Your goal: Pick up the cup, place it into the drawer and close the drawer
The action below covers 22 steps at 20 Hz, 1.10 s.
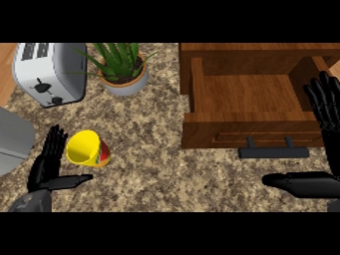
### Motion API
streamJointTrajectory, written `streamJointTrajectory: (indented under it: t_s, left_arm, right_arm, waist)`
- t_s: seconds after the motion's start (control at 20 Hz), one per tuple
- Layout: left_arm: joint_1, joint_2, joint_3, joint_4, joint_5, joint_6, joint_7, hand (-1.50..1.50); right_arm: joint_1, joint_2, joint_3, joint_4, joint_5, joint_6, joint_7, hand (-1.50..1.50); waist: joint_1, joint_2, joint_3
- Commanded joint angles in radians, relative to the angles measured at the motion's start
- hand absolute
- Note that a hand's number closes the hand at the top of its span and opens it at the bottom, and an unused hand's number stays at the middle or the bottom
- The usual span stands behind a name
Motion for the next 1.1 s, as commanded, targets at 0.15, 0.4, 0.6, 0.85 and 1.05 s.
streamJointTrajectory:
  t_s: [0.15,0.4,0.6,0.85,1.05]
  left_arm:
    - [-0.034,-0.044,-0.006,0.090,-0.025,0.026,-0.146,-1.50]
    - [-0.068,0.002,-0.004,0.113,-0.023,-0.045,-0.121,-1.50]
    - [-0.079,-0.011,0.011,0.119,-0.003,-0.087,-0.122,-1.50]
    - [-0.081,-0.021,-0.009,0.088,-0.004,-0.184,-0.118,-1.50]
    - [-0.073,-0.043,-0.003,0.084,0.010,-0.230,-0.136,-1.50]
  right_arm:
    - [0.025,-0.018,-0.012,-0.105,-0.037,0.020,0.089,-1.50]
    - [-0.056,0.011,-0.008,0.057,0.006,-0.008,-0.007,-1.50]
    - [0.020,-0.002,-0.017,-0.027,-0.020,0.017,0.010,-1.50]
    - [0.026,0.013,0.020,-0.029,0.005,0.016,0.012,-1.50]
    - [-0.035,0.021,0.017,-0.036,0.001,-0.016,0.094,-1.50]
  waist:
    - [-0.008,0.001,-0.001]
    - [0.000,0.003,-0.001]
    - [-0.010,0.003,-0.001]
    - [-0.005,0.001,-0.001]
    - [-0.002,0.002,-0.002]
